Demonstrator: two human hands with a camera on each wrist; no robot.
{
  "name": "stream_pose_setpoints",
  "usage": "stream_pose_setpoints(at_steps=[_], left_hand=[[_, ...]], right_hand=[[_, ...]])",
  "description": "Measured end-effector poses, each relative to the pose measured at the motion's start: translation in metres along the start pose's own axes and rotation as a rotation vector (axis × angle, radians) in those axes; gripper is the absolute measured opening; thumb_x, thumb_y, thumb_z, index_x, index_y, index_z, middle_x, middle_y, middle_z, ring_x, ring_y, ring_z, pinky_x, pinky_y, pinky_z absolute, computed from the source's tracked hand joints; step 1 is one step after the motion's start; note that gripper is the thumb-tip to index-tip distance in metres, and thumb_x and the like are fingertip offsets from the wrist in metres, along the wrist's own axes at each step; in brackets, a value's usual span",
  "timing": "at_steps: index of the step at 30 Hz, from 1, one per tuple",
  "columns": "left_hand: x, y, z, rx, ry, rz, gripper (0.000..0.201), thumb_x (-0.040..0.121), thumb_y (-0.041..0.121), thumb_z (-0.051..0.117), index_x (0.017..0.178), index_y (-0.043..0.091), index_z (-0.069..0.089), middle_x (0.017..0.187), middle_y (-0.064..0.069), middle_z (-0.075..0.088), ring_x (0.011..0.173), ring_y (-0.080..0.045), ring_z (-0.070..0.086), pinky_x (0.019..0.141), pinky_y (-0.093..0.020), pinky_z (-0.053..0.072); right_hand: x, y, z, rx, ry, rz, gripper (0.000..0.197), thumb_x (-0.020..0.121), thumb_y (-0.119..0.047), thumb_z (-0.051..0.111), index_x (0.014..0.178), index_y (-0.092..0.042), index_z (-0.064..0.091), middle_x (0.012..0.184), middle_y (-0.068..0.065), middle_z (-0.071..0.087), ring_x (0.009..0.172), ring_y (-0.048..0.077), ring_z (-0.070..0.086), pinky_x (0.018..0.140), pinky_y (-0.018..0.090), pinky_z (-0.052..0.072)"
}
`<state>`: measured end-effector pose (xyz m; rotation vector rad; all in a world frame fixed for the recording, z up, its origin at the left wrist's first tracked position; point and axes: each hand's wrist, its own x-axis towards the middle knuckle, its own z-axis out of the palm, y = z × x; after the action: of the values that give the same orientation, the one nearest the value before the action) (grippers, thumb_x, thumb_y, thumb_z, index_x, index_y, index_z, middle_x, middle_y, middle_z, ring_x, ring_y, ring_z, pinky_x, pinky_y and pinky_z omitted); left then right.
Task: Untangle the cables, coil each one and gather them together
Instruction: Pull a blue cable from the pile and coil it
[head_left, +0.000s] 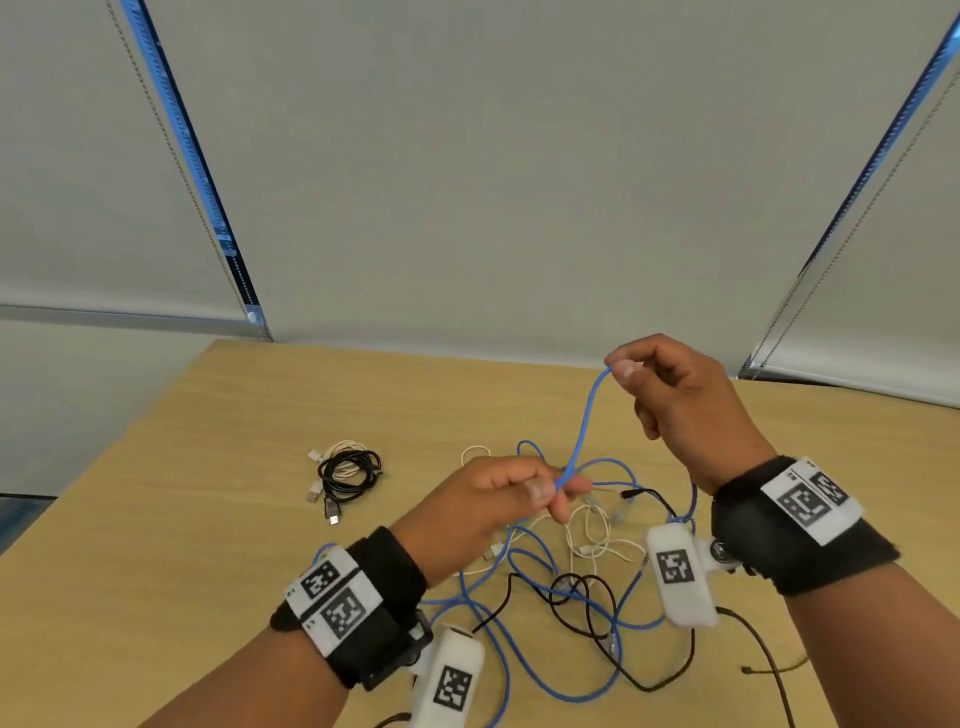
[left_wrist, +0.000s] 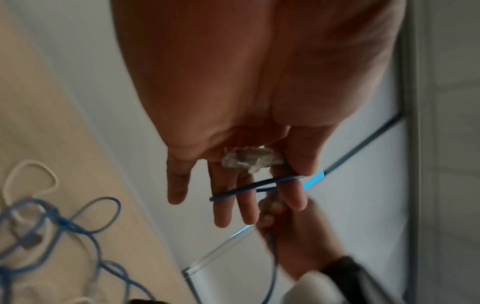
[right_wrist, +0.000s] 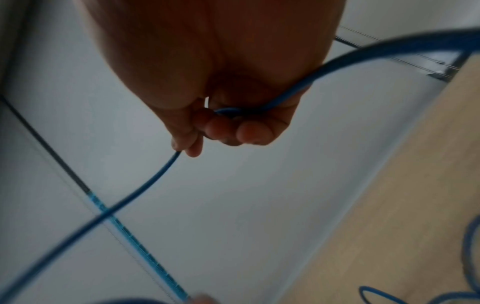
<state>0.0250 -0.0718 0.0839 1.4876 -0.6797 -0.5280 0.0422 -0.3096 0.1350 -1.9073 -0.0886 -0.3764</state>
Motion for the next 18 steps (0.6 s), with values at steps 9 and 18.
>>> stream_pose_setpoints(at_steps=[9, 18], left_hand=[[0.012, 0.031, -0.014, -0.549, 0.087, 0.220, 0.030, 0.099, 0.023, 0.048, 0.101, 0.001, 0.068, 0.141, -0.028, 0.056, 0.136, -0.041, 0.052, 0.115, -0.048, 0.038], [0.027, 0.010, -0.021, 0.201, 0.384, 0.049, 0.027, 0.107, 0.025, 0.048, 0.112, 0.036, 0.072, 0.117, 0.023, 0.072, 0.113, 0.007, 0.063, 0.088, -0.015, 0.044]], right_hand=[[-0.030, 0.027, 0.025, -0.248, -0.416, 0.117, 0.017, 0.101, -0.040, 0.054, 0.096, -0.038, 0.070, 0.071, -0.005, 0.070, 0.052, 0.011, 0.063, 0.055, 0.025, 0.050], [-0.042, -0.007, 0.039, -0.321, -0.575, -0.086, 0.021, 0.099, -0.037, 0.060, 0.085, -0.022, 0.067, 0.063, -0.011, 0.056, 0.059, 0.002, 0.053, 0.062, 0.025, 0.045]])
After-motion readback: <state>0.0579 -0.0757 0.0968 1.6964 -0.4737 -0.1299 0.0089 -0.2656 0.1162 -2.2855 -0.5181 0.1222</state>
